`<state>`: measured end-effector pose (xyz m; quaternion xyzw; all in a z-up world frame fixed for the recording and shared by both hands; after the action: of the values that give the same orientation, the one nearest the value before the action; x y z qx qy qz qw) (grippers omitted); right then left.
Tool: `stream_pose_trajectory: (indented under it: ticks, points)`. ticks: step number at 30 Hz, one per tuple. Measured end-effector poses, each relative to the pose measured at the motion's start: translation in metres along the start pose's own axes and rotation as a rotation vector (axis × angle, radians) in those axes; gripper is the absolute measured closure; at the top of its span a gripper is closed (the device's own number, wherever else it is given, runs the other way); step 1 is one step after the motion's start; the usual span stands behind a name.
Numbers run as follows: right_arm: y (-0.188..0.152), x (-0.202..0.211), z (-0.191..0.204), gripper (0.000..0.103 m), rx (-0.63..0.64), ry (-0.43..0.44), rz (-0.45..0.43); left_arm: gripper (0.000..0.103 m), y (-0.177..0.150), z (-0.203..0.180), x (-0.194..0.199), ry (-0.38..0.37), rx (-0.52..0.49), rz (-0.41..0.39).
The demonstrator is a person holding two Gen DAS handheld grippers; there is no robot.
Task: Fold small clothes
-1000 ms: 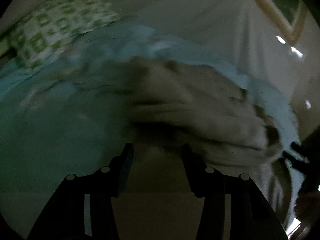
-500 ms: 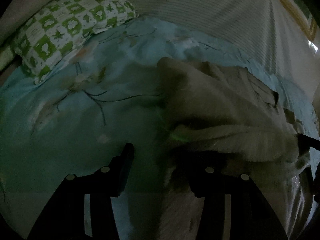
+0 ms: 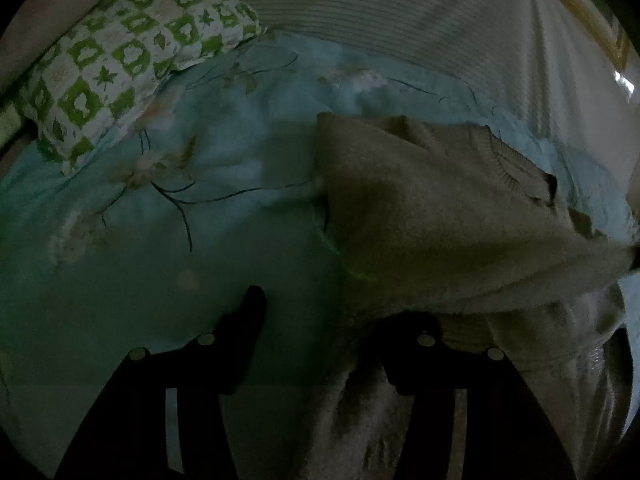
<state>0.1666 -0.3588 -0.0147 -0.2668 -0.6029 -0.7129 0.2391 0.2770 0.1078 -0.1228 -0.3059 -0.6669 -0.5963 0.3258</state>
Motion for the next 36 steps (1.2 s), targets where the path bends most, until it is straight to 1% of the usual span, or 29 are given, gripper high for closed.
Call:
stream_pose_trajectory:
  ticks: [2,3,4,6,8,10,14,16,17,19,22,24,26,28,29,30,32,33,36]
  points:
    - [-0.019,-0.008,0.003,0.097,0.061,-0.029,0.042,0.048,-0.001,0.003,0.002,-0.024,0.028,0.004]
    - [-0.025,-0.008,0.003,0.097,0.074,-0.035,0.053,0.048,-0.002,0.004,0.002,-0.033,0.038,0.005]
    - [-0.035,-0.01,0.002,0.096,0.086,-0.042,0.082,0.048,-0.003,0.006,0.003,-0.041,0.046,0.005]
    - [-0.05,-0.008,-0.003,0.095,0.069,-0.035,0.129,0.048,-0.006,0.009,0.006,-0.056,0.058,0.004]
    - [-0.059,-0.005,-0.006,0.093,0.052,-0.031,0.151,0.048,-0.01,0.011,0.009,-0.071,0.063,0.006]
    - [-0.07,0.003,-0.009,0.088,0.022,-0.03,0.168,0.048,-0.014,0.013,0.011,-0.083,0.07,0.007]
    - [-0.075,0.015,-0.01,0.086,-0.053,-0.015,0.171,0.048,-0.02,0.017,0.018,-0.12,0.08,0.017]
    - [-0.074,0.024,-0.008,0.085,-0.097,-0.007,0.15,0.05,-0.023,0.016,0.025,-0.124,0.064,0.018]
    - [-0.071,0.026,-0.006,0.084,-0.111,0.001,0.137,0.05,-0.023,0.016,0.03,-0.133,0.06,0.016]
    - [-0.059,0.03,0.0,0.077,-0.153,0.027,0.099,0.05,-0.021,0.015,0.036,-0.157,0.07,0.013]
    - [-0.042,0.021,0.013,0.073,-0.175,0.045,0.073,0.05,-0.011,0.01,0.043,-0.194,0.103,-0.009]
    - [-0.031,0.001,0.027,0.073,-0.188,0.052,0.084,0.048,-0.002,0.002,0.042,-0.193,0.106,-0.019]
    - [-0.027,-0.02,0.038,0.073,-0.201,0.053,0.108,0.047,0.005,-0.009,0.034,-0.174,0.089,-0.017]
    - [-0.029,-0.036,0.043,0.073,-0.213,0.063,0.138,0.047,0.004,-0.017,0.023,-0.128,0.055,0.007]
    - [-0.035,-0.047,0.045,0.073,-0.228,0.061,0.172,0.047,0.002,-0.018,0.017,-0.096,0.031,0.022]
    - [-0.046,-0.057,0.042,0.073,-0.245,0.04,0.222,0.046,-0.002,-0.019,0.012,-0.071,0.006,0.035]
    - [-0.066,-0.066,0.034,0.073,-0.278,0.009,0.294,0.045,-0.008,-0.017,0.008,-0.071,-0.007,0.044]
    - [-0.075,-0.065,0.028,0.073,-0.303,0.013,0.309,0.044,-0.011,-0.014,0.007,-0.078,-0.003,0.052]
    - [-0.079,-0.047,0.022,0.073,-0.342,0.024,0.284,0.044,-0.014,-0.005,0.015,-0.097,0.01,0.045]
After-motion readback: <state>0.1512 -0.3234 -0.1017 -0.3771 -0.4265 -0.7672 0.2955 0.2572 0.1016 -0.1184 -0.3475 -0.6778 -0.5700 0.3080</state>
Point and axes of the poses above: each gripper's, at about its wrist camera, not at the fingertips, and x roughly against the way its jaws point, z to its left, y to its top, the point moved 10 cm from there along -x, roughly the way its jaws point, and after that the axes turned 5 degrees about -x, right-handed, at the moved point
